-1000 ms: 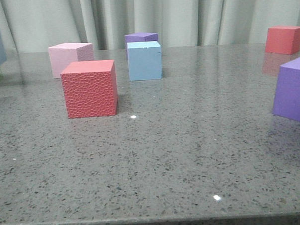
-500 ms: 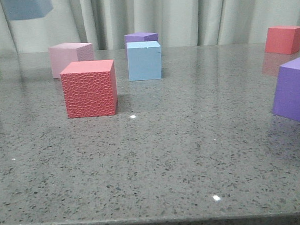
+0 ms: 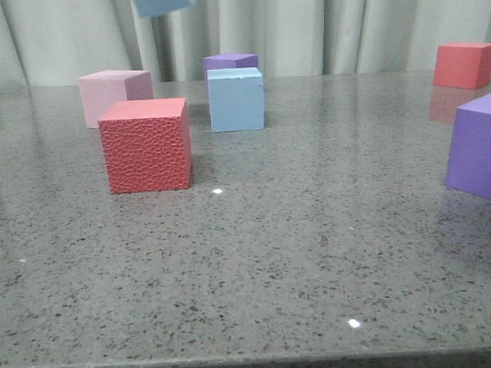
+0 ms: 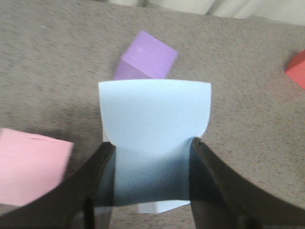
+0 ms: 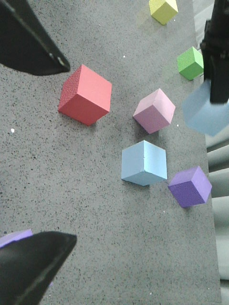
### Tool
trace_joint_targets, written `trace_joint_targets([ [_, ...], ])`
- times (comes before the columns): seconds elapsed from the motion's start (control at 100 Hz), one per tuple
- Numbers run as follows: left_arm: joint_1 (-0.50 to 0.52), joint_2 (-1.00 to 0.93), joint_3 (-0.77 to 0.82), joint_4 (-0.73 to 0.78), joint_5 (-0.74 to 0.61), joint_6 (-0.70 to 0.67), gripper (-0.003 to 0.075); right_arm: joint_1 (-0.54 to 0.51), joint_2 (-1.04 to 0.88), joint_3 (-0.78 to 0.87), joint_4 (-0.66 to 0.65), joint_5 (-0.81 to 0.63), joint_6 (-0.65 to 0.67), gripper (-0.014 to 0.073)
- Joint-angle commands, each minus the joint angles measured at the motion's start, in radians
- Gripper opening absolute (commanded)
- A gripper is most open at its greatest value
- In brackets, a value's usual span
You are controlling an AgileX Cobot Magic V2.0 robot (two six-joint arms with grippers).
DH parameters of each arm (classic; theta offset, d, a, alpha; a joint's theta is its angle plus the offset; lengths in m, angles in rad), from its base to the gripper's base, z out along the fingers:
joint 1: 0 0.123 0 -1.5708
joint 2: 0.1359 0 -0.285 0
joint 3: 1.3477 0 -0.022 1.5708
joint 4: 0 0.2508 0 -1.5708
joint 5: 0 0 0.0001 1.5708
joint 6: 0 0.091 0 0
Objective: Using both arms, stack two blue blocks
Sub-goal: 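Lower the held cube onto the top of the placed blue cube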
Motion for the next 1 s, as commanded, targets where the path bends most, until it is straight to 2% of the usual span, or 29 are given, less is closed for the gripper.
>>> trace_joint_targets([
  [0.0,-0.039,-0.005,-0.063,-0.009,-0.069,-0.056,0.0061,-0.002,-0.008,-0.025,-0.015,-0.072,-0.010,0.0654],
  [0.35,-0.082,0.088,-0.107,-0.018,-0.070,-0.149,0.0061,-0.002,-0.008,-0.025,-0.017,-0.071,-0.022,0.0654],
  [0.99,-0.115,0.092,-0.107,-0.003,0.037,-0.170,0.0061,-0.002,-0.008,-0.025,-0.037,-0.078,-0.023,0.0654],
])
